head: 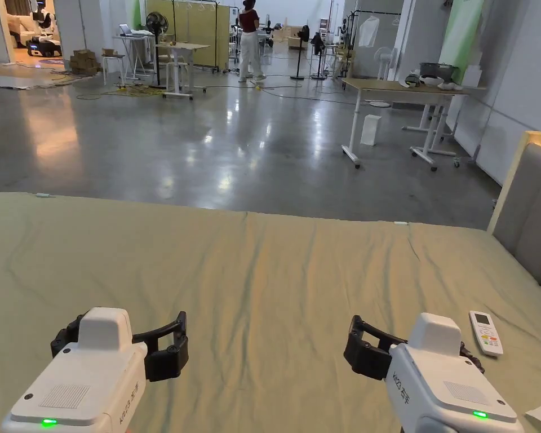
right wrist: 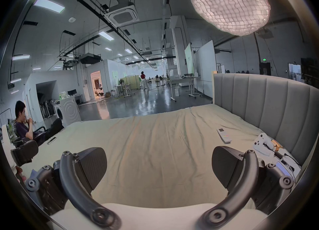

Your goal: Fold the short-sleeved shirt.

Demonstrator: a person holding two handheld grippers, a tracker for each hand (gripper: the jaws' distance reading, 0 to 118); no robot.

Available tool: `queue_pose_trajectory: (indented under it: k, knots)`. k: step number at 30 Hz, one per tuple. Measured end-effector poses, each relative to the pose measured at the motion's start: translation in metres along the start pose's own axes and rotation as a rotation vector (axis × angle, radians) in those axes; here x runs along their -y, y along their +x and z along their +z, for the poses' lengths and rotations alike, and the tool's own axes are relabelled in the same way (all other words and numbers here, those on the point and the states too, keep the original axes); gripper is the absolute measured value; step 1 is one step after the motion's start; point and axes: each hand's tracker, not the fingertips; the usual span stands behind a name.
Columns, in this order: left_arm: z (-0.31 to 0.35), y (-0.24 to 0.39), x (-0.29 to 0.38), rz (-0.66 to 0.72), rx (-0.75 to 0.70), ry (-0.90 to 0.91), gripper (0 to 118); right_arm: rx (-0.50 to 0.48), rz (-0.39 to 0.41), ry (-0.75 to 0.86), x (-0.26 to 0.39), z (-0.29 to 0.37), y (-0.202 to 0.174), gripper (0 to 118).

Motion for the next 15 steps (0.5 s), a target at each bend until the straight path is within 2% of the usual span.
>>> queue_pose_trajectory:
  k: [6,15]
  knots:
    - [0.0017,0.0036,0.0002,-0.023,-0.010,0.010,112,-0.017,-0.025,0.021,0.0009,0.0021,-0.0005,118]
    - [0.0009,0.0053,-0.0024,-0.011,0.018,0.021,112,0.022,0.010,0.018,0.0029,0.0039,-0.0028,118]
